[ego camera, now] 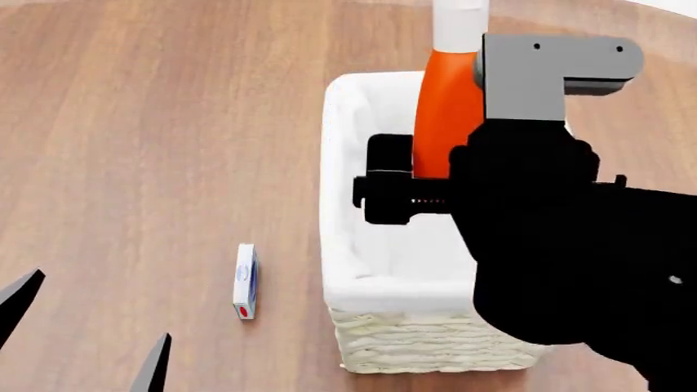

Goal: Pick up the ketchup, and put it in the basket.

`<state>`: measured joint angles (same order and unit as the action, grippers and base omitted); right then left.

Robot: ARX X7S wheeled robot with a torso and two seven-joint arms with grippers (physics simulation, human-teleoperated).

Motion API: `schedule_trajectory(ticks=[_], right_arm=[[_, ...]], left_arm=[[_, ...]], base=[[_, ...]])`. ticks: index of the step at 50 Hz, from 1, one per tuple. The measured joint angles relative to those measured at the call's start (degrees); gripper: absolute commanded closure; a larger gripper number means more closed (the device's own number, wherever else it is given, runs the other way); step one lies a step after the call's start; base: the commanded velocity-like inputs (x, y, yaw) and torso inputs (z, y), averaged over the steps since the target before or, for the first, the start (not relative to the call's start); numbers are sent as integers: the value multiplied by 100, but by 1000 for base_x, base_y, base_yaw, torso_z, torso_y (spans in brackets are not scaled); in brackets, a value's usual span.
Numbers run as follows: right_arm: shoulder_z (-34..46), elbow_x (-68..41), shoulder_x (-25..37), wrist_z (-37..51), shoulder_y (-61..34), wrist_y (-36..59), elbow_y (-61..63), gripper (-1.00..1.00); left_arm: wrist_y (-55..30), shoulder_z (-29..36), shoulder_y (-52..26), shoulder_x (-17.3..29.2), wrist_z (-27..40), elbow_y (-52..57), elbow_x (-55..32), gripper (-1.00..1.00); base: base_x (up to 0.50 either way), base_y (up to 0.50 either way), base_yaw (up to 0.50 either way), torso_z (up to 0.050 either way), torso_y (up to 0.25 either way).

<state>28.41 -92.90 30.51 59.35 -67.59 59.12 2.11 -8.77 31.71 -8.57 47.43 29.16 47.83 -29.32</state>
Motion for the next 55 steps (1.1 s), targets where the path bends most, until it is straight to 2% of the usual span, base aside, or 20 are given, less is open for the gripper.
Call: schedule_trajectory(ticks=[18,33,55], right_arm=[[222,-442,-313,236,-677,446,-1163,100],[391,-427,-540,-38,-937,522,-2109,100],[826,109,-786,-569,-982,375,-2849,100]], left_arm=[[53,-17,26,26,-1,39,-38,-100],[104,-42,60,45,-1,-2,-78,-100],[173,-46,84,35,-33,-107,-114,-100]], base=[[0,0,0,0,1],[0,0,0,1,0],[0,0,0,0,0]])
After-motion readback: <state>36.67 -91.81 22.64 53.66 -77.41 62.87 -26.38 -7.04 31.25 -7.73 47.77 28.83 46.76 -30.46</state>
